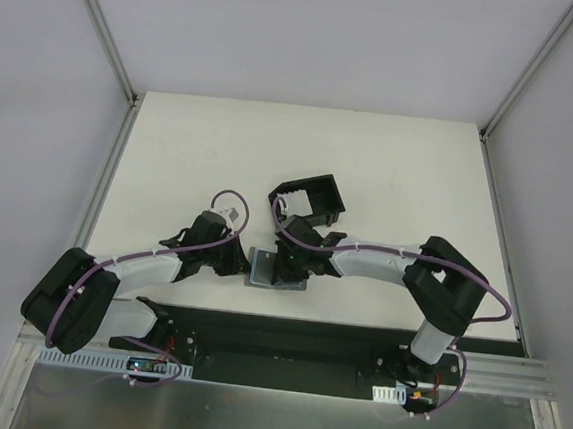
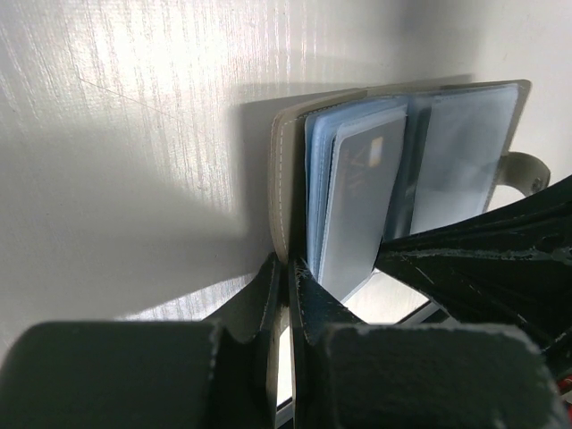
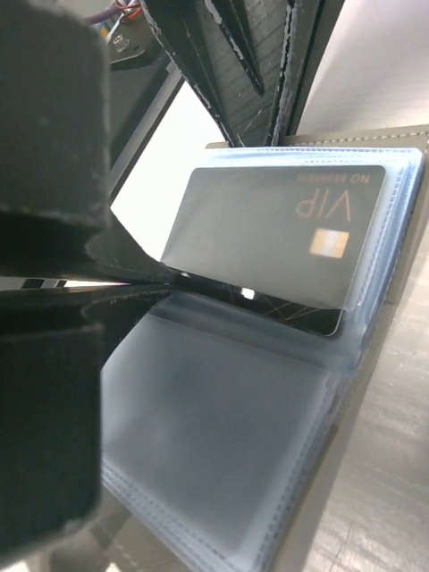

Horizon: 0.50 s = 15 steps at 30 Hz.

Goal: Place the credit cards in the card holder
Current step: Insert the credit card into the card holder.

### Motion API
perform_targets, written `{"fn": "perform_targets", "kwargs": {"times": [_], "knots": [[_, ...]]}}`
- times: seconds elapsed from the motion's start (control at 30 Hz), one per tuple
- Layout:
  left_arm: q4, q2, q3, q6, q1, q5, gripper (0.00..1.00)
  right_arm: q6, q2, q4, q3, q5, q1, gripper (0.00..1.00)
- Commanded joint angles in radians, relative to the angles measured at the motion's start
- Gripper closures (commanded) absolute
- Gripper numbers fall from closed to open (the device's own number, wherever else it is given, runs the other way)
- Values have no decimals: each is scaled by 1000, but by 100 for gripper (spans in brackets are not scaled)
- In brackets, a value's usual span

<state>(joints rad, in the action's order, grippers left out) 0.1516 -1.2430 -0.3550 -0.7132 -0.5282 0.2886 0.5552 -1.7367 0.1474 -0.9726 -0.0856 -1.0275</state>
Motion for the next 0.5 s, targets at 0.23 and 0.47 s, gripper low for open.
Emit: {"fn": "perform_targets", "kwargs": {"times": [0.23, 0.47], "knots": [[-93, -16, 34, 41, 4, -32, 100, -93, 161, 67, -31, 116, 0, 63], [-95, 8, 30, 29, 4, -29, 100, -190, 256, 119, -116, 96, 115, 42]]}}
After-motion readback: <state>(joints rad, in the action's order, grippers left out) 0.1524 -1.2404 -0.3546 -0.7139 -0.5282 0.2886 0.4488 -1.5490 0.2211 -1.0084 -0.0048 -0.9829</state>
